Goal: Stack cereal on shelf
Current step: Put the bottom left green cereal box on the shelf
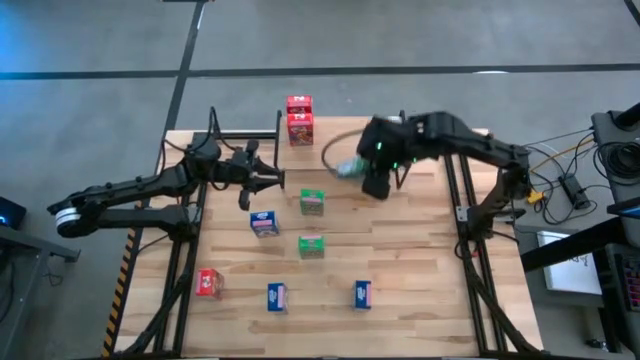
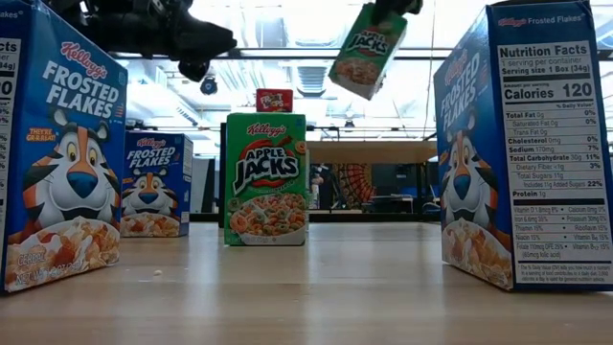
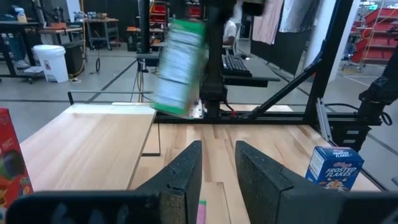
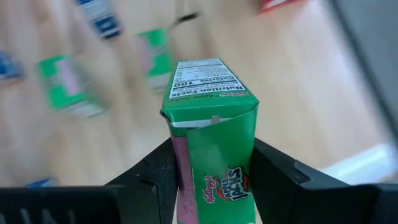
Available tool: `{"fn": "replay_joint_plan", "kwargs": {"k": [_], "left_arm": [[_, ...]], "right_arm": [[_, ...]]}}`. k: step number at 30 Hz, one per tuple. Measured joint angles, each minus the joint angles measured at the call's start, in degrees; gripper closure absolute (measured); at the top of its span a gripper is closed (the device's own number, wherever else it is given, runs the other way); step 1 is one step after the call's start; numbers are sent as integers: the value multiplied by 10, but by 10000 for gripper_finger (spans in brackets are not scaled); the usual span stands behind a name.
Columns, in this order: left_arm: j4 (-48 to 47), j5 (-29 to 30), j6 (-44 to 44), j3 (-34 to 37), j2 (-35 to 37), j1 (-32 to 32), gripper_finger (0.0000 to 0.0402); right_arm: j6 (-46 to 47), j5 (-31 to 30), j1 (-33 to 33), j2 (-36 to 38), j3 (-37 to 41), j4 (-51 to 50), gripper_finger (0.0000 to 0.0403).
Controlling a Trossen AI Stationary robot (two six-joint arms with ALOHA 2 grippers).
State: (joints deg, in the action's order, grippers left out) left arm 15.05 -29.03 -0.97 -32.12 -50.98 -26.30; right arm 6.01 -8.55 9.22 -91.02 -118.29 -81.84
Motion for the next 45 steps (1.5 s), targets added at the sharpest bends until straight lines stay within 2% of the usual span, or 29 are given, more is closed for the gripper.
{"fn": "replay_joint_plan", "kwargs": {"k": [5, 11, 17, 25, 36, 45], "left_arm": [[17, 1, 0, 0, 5, 0, 322], [46, 5, -19, 0, 5, -1, 322], [51, 73, -30, 0, 5, -1, 322], [50, 90, -30, 0, 5, -1, 322], [46, 90, -30, 0, 5, 0, 322], [43, 90, -30, 0, 5, 0, 322]], "right_arm": [[-56, -4, 67, -17, -24, 4, 250], [-127, 0, 116, -69, -50, 4, 250], [-192, -1, 145, -128, -88, -15, 247], [-226, -1, 162, -170, -124, -18, 239], [-250, -1, 166, -177, -126, -1, 182], [-252, -5, 167, -176, -154, 4, 170]]}}
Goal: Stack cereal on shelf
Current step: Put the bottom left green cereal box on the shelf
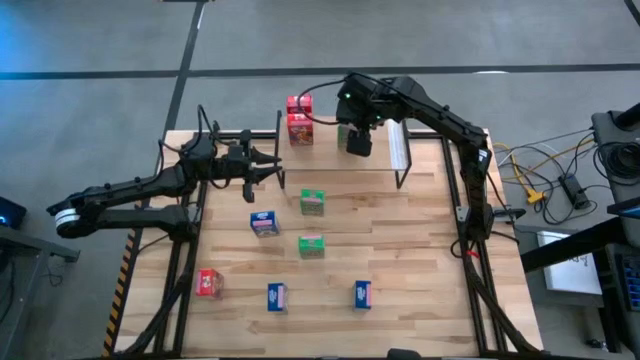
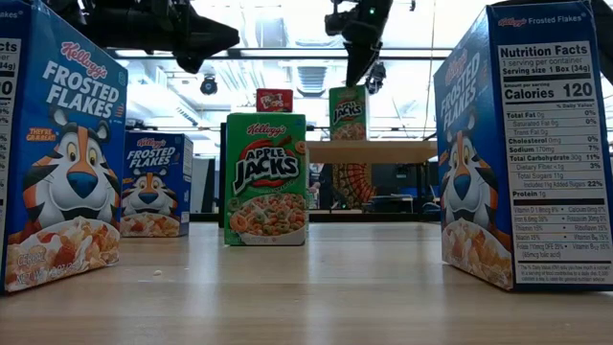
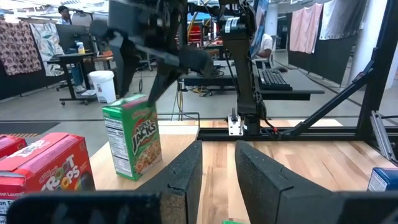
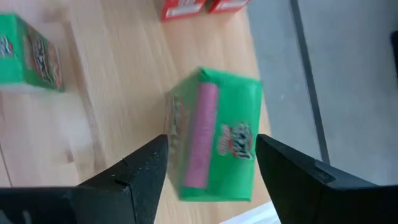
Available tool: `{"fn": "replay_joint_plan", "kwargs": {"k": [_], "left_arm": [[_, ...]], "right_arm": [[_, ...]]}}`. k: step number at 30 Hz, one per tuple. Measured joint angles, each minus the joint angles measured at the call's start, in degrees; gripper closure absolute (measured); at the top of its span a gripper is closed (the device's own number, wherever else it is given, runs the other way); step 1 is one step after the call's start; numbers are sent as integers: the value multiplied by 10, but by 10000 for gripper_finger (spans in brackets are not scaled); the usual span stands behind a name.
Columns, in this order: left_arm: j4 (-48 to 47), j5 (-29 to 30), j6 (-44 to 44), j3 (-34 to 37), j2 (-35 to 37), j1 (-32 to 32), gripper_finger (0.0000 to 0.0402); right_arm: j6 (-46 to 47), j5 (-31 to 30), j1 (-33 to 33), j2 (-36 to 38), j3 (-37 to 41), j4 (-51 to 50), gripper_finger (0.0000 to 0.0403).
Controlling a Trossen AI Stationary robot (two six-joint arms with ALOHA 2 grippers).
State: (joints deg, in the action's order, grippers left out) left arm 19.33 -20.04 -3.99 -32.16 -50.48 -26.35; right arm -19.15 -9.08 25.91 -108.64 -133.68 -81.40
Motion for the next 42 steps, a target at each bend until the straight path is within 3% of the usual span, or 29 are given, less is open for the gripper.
{"fn": "replay_joint_plan", "kwargs": {"k": [11, 16, 22, 24, 29, 36, 42], "left_arm": [[-5, 0, 0, 0, 0, 0, 322], [-5, 0, 0, 0, 0, 0, 322], [-5, 0, 0, 0, 0, 0, 322], [-6, 0, 0, 0, 0, 0, 322], [-6, 0, 0, 0, 0, 0, 322], [-6, 0, 0, 0, 0, 0, 322], [-5, 0, 0, 0, 0, 0, 322]], "right_arm": [[61, 24, -8, 49, -10, 0, 203], [78, 60, -33, 74, -7, -2, 268], [103, 61, -65, 94, 33, 0, 367], [110, 61, -72, 101, 64, 8, 387], [125, 59, -76, 129, 171, 61, 390], [140, -27, -74, 204, 363, 196, 390], [143, -42, -53, 265, 500, 337, 390]]}}
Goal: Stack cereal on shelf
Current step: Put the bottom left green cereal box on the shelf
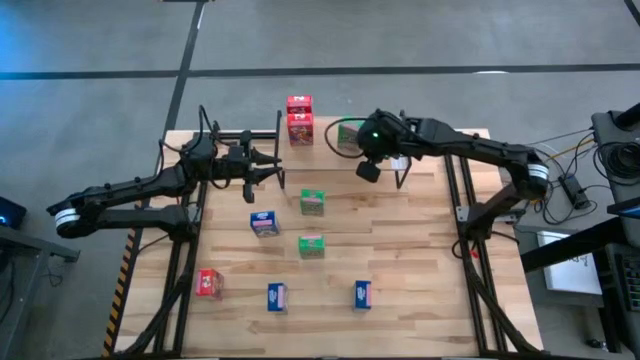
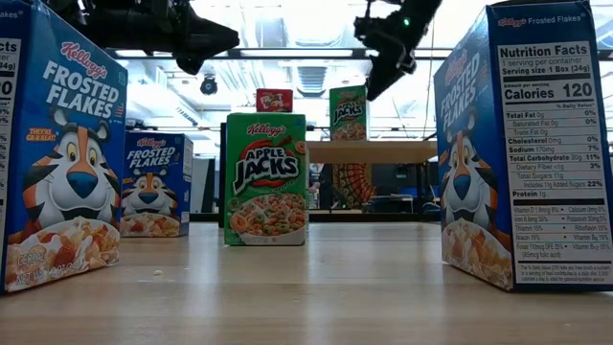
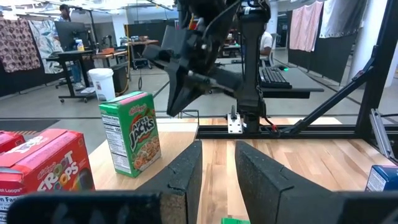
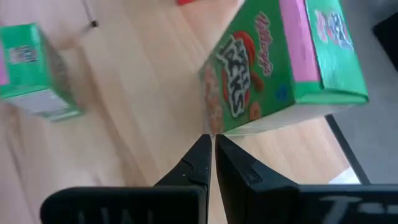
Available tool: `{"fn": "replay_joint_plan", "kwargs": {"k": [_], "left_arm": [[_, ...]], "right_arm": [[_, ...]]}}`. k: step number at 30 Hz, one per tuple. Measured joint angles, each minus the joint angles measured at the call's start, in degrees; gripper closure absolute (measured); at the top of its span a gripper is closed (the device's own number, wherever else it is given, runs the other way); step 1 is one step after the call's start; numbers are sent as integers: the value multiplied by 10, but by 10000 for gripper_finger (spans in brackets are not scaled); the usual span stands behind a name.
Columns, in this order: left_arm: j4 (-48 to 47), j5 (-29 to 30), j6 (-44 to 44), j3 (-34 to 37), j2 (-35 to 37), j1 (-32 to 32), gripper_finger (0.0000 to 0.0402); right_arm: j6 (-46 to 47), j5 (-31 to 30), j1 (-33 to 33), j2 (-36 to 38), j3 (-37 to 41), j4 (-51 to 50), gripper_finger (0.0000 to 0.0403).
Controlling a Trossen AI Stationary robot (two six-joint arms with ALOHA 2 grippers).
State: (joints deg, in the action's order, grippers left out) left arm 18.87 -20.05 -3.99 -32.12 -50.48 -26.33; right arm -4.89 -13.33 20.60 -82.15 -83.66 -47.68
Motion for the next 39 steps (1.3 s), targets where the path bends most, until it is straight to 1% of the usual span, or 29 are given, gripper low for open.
{"fn": "replay_joint_plan", "kwargs": {"k": [4, 10, 17, 21, 25, 30, 36, 39], "left_arm": [[0, 0, 0, 0, 0, 0, 322], [0, 0, 0, 0, 0, 0, 322], [0, 0, 0, 0, 0, 0, 322], [0, 0, 0, 0, 0, 0, 322], [0, 0, 0, 0, 0, 0, 322], [0, 0, 0, 0, 0, 0, 322], [0, 0, 0, 0, 0, 0, 322], [0, 0, 0, 0, 0, 0, 322]], "right_arm": [[-1, -1, 20, 15, 55, 70, 390], [-22, 0, 37, 6, 92, 134, 390], [-41, -4, 38, -19, 93, 183, 390], [-55, -28, 38, -32, 93, 202, 390], [-67, -34, 41, -41, 93, 215, 390], [-83, -52, 48, -46, 93, 235, 390], [-93, -53, 60, -46, 93, 256, 390], [-92, -53, 60, -46, 93, 251, 390]]}}
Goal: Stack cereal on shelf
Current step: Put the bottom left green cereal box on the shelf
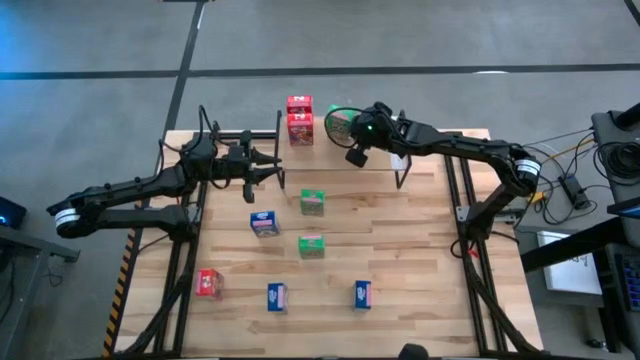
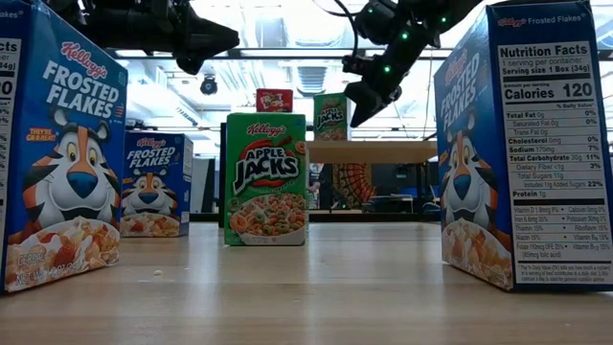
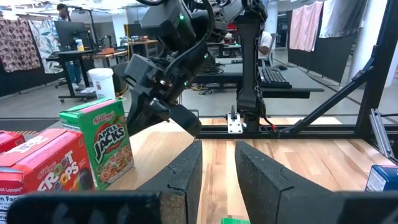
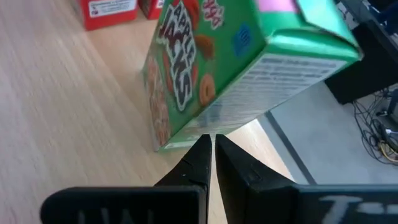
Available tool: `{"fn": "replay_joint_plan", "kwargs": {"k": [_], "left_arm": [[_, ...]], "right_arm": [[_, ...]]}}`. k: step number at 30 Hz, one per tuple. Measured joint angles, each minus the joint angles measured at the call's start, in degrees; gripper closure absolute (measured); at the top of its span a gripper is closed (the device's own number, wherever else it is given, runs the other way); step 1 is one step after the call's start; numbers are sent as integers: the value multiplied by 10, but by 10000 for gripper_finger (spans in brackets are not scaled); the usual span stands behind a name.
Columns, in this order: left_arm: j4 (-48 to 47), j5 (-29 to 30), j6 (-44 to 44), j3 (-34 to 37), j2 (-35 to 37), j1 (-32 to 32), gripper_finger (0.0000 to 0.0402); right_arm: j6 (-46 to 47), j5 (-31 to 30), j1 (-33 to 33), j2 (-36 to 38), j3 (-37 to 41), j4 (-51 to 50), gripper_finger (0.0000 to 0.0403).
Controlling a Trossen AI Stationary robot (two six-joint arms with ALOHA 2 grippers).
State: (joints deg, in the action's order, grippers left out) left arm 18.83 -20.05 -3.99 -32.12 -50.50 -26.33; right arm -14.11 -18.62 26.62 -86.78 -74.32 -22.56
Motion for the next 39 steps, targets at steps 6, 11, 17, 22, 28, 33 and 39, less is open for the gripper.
{"fn": "replay_joint_plan", "kwargs": {"k": [6, 11, 17, 22, 28, 33, 39], "left_arm": [[0, 0, 0, 0, 0, 0, 322], [0, 0, 0, 0, 0, 0, 322], [-1, 0, 0, 0, 0, 0, 322], [0, 0, 0, 0, 0, 0, 322], [0, 0, -3, 0, 0, 0, 322], [0, 0, -4, 0, 0, 0, 322], [0, 0, -4, 0, 0, 0, 322]], "right_arm": [[22, 50, -5, 0, 0, -29, 390], [46, 153, -5, 1, 8, -35, 390], [53, 170, -5, 1, 75, 117, 390], [41, 108, -4, 1, 121, 227, 390], [25, 95, 2, 1, 132, 253, 390], [12, 94, 15, -7, 126, 267, 390], [4, 95, 25, -27, 116, 278, 390]]}}
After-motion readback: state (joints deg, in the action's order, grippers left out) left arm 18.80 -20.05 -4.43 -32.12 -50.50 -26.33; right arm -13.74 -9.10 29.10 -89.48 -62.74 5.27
